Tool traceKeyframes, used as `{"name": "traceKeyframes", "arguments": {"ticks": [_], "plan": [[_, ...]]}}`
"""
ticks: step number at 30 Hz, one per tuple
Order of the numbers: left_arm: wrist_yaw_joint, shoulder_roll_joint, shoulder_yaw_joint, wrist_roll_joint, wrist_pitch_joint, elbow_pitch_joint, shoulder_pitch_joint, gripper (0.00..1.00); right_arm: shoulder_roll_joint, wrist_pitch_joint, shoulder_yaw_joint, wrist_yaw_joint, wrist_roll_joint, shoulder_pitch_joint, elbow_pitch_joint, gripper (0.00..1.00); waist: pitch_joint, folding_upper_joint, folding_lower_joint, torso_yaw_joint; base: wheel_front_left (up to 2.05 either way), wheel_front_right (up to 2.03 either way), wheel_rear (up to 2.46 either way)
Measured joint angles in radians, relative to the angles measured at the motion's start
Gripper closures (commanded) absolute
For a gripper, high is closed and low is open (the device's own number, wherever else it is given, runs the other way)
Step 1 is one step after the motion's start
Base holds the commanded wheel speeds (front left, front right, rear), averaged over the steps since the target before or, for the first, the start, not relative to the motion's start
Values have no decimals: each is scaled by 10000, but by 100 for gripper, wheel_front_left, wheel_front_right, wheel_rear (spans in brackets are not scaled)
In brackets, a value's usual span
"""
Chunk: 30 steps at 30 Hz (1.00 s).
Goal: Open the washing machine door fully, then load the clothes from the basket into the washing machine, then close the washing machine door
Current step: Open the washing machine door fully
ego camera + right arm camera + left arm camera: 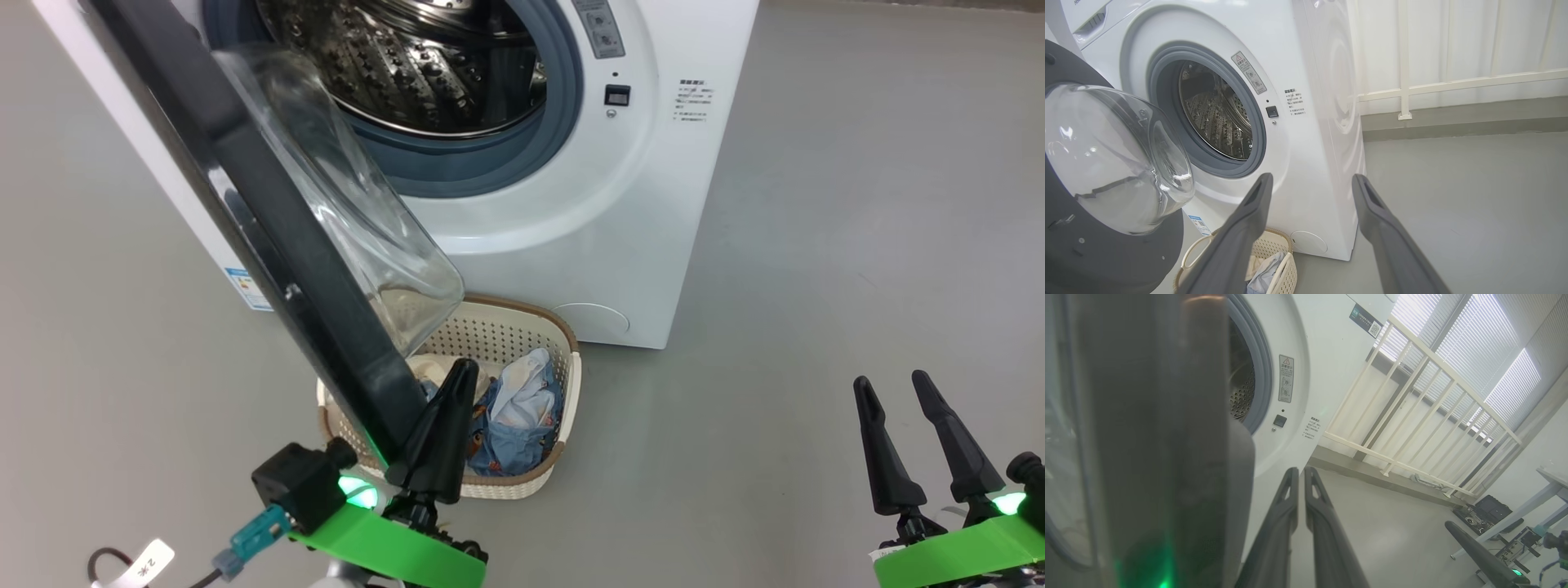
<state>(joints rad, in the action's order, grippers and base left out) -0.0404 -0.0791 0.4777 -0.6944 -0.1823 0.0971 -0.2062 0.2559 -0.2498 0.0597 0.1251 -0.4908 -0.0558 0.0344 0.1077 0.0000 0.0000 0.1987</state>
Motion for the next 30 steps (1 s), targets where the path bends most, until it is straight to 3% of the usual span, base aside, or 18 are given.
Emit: {"name": "traceKeyframes", "arguments": {"ticks": [15,30], "plan": [[-255,-495,-127,0,63,-568,467,100,27,0,-29,0,81,-17,-69,0,61,0,0,618,0,0,0],[-888,-1032,-449,4,251,-1486,1191,100,121,0,-17,0,81,-144,-81,0,48,0,0,1349,0,0,0]]}}
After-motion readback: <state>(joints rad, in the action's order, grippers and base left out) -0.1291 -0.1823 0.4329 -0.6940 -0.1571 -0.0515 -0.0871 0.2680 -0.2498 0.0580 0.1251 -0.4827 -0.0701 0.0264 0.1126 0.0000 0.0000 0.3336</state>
